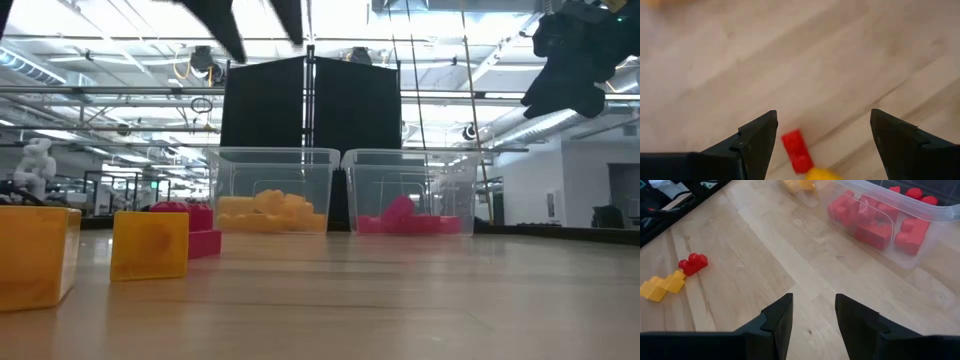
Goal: Sort blocks
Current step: Put the red game piece into the right transparent bin
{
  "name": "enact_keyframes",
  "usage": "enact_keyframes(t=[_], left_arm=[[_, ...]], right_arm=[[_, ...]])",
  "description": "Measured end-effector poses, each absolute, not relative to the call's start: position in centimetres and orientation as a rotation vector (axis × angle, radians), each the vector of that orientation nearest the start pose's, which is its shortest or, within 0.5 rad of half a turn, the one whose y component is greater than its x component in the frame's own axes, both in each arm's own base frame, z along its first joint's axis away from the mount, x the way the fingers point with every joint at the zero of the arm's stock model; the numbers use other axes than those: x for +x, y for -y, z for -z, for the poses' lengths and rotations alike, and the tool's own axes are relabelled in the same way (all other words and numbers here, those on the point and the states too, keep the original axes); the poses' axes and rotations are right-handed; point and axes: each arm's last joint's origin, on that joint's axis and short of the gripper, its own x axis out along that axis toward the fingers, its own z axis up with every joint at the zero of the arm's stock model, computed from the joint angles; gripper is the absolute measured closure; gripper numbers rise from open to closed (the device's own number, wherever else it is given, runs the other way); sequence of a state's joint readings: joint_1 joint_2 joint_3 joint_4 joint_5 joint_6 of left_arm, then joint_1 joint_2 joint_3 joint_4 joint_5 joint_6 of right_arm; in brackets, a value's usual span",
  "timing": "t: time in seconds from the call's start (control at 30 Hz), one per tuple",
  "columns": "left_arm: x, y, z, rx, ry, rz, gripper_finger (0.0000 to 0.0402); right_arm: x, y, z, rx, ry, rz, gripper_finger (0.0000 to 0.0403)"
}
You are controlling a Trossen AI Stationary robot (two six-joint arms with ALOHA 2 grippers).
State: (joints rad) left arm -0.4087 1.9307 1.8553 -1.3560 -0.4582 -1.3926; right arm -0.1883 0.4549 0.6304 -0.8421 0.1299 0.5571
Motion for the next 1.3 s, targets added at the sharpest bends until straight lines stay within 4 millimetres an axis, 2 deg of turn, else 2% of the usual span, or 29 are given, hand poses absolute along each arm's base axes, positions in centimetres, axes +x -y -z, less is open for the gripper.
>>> enact_keyframes(t=[0.23, 0.4, 0.67, 0.83, 0.93, 1.13, 1.3], left_arm=[[35.9, 14.5, -25.2, -0.625, -1.207, -0.998, 0.0118], [36.2, 14.7, -23.7, -0.62, -1.265, -1.023, 0.0118], [34.7, 14.6, -20.2, -0.627, -1.427, -1.031, 0.0118], [35.6, 15.4, -19.2, -0.74, -1.37, -0.885, 0.0118], [35.6, 15.3, -19.0, -0.733, -1.374, -0.873, 0.0118], [34.5, 14.6, -16.4, -0.717, -1.439, -0.925, 0.0118], [34.7, 14.4, -14.3, -0.802, -1.42, -0.817, 0.0119]], right_arm=[[8.7, 2.0, -26.2, 0.551, -0.567, 0.485, 0.0259], [8.7, 2.0, -26.2, 0.551, -0.567, 0.485, 0.0259], [8.7, 2.0, -26.2, 0.551, -0.568, 0.486, 0.0259], [8.7, 2.0, -26.1, 0.551, -0.571, 0.486, 0.0259], [8.7, 2.0, -26.1, 0.549, -0.573, 0.486, 0.0259], [8.7, 2.0, -26.1, 0.551, -0.573, 0.487, 0.0259], [8.7, 2.0, -26.1, 0.55, -0.575, 0.487, 0.0259]])
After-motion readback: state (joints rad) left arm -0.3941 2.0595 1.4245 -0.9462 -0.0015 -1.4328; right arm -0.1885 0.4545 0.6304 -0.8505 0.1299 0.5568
